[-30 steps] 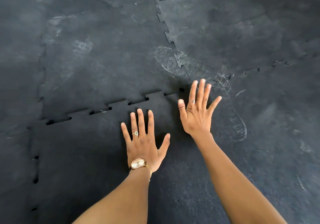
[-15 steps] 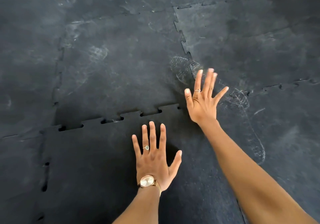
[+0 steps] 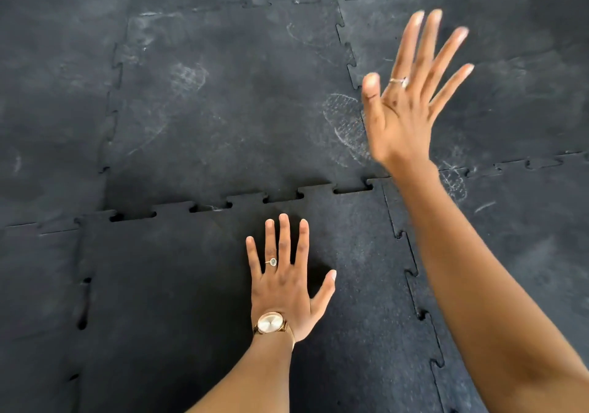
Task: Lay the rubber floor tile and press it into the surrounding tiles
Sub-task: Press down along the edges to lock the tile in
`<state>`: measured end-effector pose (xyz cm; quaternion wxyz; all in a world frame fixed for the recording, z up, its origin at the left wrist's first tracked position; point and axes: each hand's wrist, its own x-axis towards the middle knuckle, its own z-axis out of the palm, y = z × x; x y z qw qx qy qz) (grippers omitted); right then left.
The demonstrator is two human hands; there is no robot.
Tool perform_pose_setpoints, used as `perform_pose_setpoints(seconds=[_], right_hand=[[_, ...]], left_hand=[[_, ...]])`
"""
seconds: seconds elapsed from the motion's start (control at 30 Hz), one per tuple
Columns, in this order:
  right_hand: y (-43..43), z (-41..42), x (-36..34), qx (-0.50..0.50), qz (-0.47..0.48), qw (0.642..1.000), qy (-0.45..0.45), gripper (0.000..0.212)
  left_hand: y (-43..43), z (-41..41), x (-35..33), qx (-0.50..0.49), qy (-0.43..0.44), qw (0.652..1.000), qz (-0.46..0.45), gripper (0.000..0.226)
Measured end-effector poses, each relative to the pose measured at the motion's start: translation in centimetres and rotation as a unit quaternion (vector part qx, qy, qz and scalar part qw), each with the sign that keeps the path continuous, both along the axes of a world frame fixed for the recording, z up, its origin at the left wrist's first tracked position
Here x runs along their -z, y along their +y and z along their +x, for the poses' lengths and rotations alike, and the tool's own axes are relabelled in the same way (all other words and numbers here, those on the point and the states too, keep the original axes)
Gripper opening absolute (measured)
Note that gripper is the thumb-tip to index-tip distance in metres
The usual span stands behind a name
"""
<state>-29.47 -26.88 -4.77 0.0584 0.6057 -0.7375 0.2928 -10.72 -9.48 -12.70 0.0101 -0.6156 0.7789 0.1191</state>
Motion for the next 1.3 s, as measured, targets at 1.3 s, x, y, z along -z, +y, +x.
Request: perform_pose_setpoints(seconds=[1.3], right_hand=[[0.3, 8.1, 8.3, -0.092, 0.299, 0.944, 0.106, 0.076]], left_hand=[[0.0, 15.1, -0.6, -0.272, -0.07, 0.96, -0.026, 0.099]])
